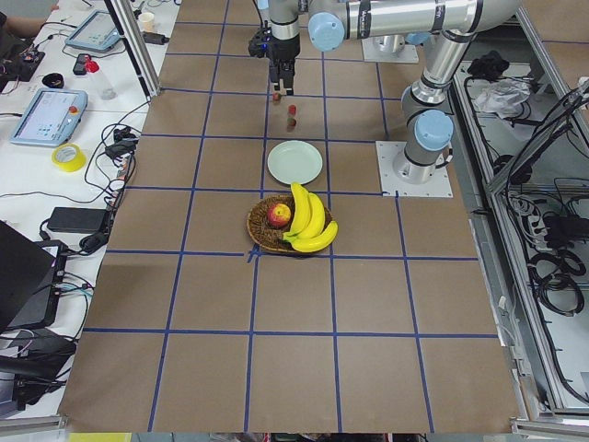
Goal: Collect all strawberries into plate
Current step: 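Open the right gripper and raise the right arm away from the table, then reach the left gripper toward the strawberry nearest the plate while the right arm withdraws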
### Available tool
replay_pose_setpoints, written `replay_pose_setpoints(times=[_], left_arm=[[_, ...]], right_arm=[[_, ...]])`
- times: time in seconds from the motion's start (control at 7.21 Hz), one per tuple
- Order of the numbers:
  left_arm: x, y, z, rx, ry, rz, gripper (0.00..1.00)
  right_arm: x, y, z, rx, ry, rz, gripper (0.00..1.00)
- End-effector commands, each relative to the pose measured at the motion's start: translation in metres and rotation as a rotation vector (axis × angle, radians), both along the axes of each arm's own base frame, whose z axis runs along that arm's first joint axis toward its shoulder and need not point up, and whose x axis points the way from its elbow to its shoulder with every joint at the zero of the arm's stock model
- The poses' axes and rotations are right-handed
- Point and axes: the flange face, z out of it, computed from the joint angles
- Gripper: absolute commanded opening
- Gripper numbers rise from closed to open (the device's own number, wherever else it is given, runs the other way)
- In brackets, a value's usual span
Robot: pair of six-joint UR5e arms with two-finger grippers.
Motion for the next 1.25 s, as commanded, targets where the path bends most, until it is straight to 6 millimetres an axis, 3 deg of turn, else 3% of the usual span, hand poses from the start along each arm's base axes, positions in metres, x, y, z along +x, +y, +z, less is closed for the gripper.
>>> replay_pose_setpoints(times=[0.0,0.14,0.28,0.56,0.69,0.97,1.11], left_arm=[[0.002,-0.004,-0.004,-0.001,-0.001,0.009,1.00],[0.000,-0.009,-0.015,0.021,0.018,0.024,1.00],[-0.006,-0.008,-0.031,0.058,0.073,0.071,1.00],[-0.011,-0.001,-0.069,0.068,0.077,0.095,1.00],[-0.032,0.005,-0.091,0.005,0.058,0.042,1.00],[-0.044,0.007,-0.142,-0.044,0.070,0.135,1.00],[-0.044,0.008,-0.165,-0.022,0.064,0.155,1.00]], right_arm=[[-0.102,-0.002,0.068,0.037,-0.004,0.057,1.00],[-0.143,0.003,0.096,0.009,0.074,0.102,1.00],[-0.158,0.022,0.123,-0.040,0.180,0.167,1.00],[-0.163,0.039,0.168,-0.129,0.198,0.162,1.00],[-0.169,0.035,0.191,-0.168,0.236,0.155,1.00],[-0.168,0.036,0.217,-0.163,0.228,0.151,1.00],[-0.165,0.024,0.227,-0.296,0.223,0.132,1.00]])
